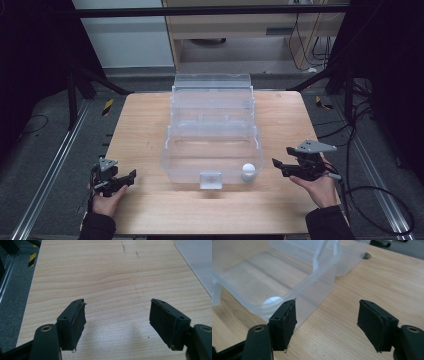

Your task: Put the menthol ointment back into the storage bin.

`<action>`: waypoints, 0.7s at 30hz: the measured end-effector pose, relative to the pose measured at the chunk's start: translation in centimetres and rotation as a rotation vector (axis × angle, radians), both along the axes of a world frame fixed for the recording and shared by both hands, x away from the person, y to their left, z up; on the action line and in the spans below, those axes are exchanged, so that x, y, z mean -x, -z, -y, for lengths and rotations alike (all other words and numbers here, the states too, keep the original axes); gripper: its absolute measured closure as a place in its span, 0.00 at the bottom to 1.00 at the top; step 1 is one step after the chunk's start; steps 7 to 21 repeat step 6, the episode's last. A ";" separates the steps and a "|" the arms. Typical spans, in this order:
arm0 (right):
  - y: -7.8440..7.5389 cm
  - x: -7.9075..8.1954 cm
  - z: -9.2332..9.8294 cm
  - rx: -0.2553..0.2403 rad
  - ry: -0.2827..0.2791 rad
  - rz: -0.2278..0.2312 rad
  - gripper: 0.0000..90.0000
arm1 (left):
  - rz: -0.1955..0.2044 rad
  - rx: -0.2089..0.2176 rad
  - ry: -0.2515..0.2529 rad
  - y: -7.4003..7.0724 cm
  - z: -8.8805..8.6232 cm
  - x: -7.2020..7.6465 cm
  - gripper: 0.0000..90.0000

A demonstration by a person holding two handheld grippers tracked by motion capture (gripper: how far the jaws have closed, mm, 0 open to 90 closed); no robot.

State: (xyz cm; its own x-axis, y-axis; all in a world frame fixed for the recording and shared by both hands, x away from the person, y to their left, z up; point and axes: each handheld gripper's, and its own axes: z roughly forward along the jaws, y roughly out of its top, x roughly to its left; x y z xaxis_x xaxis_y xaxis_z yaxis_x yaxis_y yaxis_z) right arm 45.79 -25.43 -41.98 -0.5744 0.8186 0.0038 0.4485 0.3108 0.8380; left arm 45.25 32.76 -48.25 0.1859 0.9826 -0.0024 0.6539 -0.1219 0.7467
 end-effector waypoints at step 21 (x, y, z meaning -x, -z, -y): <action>3.0 0.8 1.6 -0.053 0.067 0.006 0.45 | 0.006 0.013 -0.005 -0.2 -0.1 0.2 0.44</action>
